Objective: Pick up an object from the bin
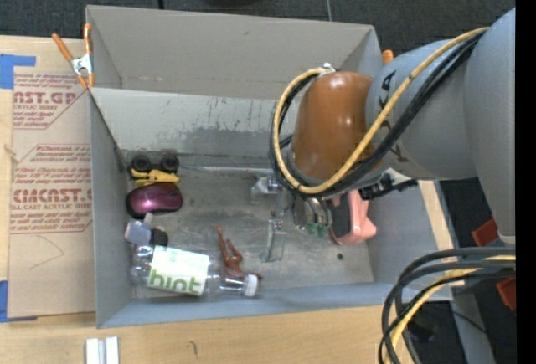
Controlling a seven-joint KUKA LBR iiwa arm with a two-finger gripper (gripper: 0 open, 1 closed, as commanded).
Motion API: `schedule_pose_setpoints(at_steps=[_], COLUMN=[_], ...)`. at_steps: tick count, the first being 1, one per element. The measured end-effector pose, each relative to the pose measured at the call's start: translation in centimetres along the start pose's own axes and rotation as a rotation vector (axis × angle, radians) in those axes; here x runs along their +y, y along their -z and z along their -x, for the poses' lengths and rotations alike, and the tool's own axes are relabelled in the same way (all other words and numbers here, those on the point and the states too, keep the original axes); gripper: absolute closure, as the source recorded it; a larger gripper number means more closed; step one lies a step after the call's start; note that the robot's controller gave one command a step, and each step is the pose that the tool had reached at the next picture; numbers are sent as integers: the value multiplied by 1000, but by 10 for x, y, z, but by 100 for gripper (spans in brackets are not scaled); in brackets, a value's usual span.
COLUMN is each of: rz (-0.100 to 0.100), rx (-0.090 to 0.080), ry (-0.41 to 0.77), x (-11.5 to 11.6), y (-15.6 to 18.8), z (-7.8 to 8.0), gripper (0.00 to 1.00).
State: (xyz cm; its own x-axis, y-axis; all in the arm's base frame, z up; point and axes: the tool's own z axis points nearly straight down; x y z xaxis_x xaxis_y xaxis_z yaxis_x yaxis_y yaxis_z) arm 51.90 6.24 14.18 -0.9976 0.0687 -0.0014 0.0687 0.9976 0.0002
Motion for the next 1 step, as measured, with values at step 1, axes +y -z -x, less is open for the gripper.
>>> schedule_pose_setpoints(at_steps=[1], rz=[0], rx=[-2], ry=[78], x=[14], y=[-36], z=[-10], gripper=[0])
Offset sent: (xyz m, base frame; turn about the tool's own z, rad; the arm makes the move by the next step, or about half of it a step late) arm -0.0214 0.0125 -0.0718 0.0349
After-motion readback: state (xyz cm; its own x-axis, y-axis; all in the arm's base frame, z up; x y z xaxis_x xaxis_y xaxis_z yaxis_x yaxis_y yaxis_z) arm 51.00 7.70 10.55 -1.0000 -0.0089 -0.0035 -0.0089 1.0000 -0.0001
